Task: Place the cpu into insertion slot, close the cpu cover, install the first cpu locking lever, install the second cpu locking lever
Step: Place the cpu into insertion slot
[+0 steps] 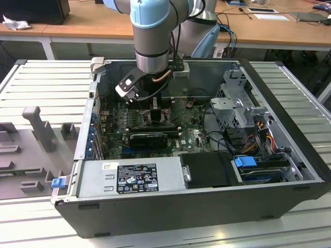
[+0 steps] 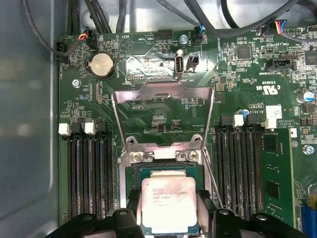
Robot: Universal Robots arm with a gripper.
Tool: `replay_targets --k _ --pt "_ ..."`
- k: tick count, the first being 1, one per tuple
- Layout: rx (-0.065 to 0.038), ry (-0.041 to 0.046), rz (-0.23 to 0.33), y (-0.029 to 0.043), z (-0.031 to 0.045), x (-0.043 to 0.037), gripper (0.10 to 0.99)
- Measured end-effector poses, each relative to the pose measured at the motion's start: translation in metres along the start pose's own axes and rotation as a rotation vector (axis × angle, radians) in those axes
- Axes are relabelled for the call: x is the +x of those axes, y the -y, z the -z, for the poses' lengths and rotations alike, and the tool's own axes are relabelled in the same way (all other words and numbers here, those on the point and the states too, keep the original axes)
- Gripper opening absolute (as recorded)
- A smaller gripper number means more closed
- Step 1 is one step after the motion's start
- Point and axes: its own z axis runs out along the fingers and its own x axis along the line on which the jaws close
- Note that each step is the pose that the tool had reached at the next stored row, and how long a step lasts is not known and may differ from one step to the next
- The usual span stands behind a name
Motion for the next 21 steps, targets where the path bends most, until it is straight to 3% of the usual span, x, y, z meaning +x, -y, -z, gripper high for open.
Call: replay_targets --k 1,11,16,21 --pt "0.0 0.0001 0.0 0.0 0.0 0.0 0.604" --pt "0.0 -0.0024 0.004 -0.0021 -0.0005 0.0039 0.604" --pt "0.0 -0.0024 0.004 -0.0022 -0.0004 0.0015 0.604" --pt "0.0 -0.0025 0.004 -0.0027 0.0055 0.0015 0.604"
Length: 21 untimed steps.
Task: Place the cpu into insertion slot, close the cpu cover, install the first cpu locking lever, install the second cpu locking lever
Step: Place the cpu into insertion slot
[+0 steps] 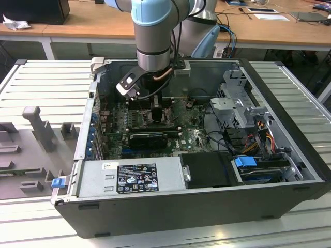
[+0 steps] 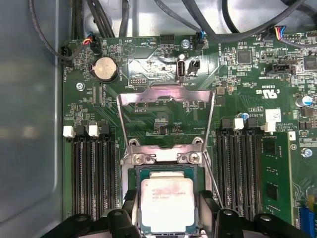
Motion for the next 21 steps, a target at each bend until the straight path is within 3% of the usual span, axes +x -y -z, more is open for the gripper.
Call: replay_targets --k 4,7,9,10,12,14,21 --pt "0.0 0.0 0.0 -0.0003 0.004 0.0001 0.584" --pt "0.0 -0.0002 0.0 -0.0005 0.0061 0.0002 0.396" --pt "0.0 -0.0001 0.0 -0.0005 0.0066 0.0002 0.396" --pt "0.0 0.0001 0.0 -0.0006 0.0072 0.0001 0.278" --pt "0.0 0.0001 0.0 -0.0007 0.0089 0.0002 0.157" --pt "0.0 0.0 0.0 -0.0008 0.0106 0.0002 0.106" --pt "0.0 0.0001 0.0 -0.0016 0.0201 0.0004 0.106"
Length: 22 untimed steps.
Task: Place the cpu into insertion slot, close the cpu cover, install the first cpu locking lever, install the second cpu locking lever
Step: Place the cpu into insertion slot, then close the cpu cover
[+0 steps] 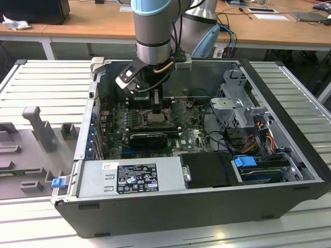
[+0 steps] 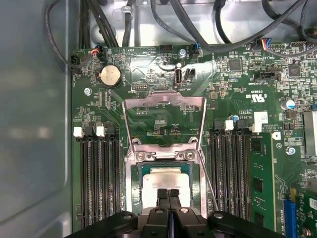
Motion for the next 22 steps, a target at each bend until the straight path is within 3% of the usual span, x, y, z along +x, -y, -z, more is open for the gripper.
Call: replay_targets --k 1,7,22 --pt "0.0 -0.0001 0.0 -0.0002 0.0029 0.0001 0.106" --pt "0.006 -0.0008 0.0 -0.0051 0.0039 0.0003 0.106" --pt "0.013 -0.0015 0.0 -0.0099 0.0256 0.0009 0.106"
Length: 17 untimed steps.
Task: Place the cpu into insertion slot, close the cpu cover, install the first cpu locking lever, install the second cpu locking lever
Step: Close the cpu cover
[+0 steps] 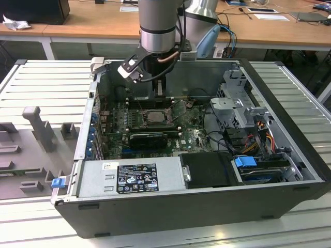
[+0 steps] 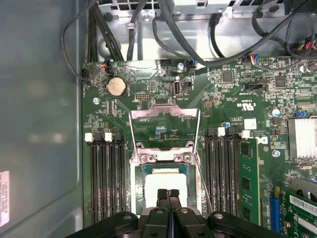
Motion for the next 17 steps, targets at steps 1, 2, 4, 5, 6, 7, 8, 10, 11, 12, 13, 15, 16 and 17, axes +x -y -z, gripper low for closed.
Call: replay_targets --k 1,2,4,5,6,7,8,10,11,12,13,15,16,17 --pt "0.0 0.0 0.0 -0.0001 0.0014 0.0 0.106" --pt "0.0 0.0 0.0 -0.0002 0.002 0.0001 0.106" --pt "0.0 -0.0003 0.0 -0.001 0.002 0.0001 0.106" --pt "0.0 0.0 0.0 -0.0024 0.002 0.0001 0.106" --pt "0.0 0.0 0.0 -0.004 0.0019 0.0002 0.106" --pt "0.0 -0.0001 0.0 -0.0071 0.0017 0.0003 0.106" --pt "0.0 0.0 0.0 -0.0106 0.0015 0.0004 0.106" --pt "0.0 0.0 0.0 -0.0155 0.0012 0.0006 0.106" --pt "0.0 0.0001 0.0 -0.0164 0.0014 0.0007 0.106" --pt "0.0 0.0 0.0 -0.0165 0.0029 0.0008 0.106" --pt "0.0 0.0001 0.0 -0.0167 0.0047 0.0009 0.106" --pt "0.0 -0.0002 0.0 -0.0174 0.0065 0.0011 0.106" --pt "0.0 -0.0001 0.0 -0.0195 0.0064 0.0012 0.106" --pt "0.0 0.0 0.0 -0.0225 0.0063 0.0013 0.106"
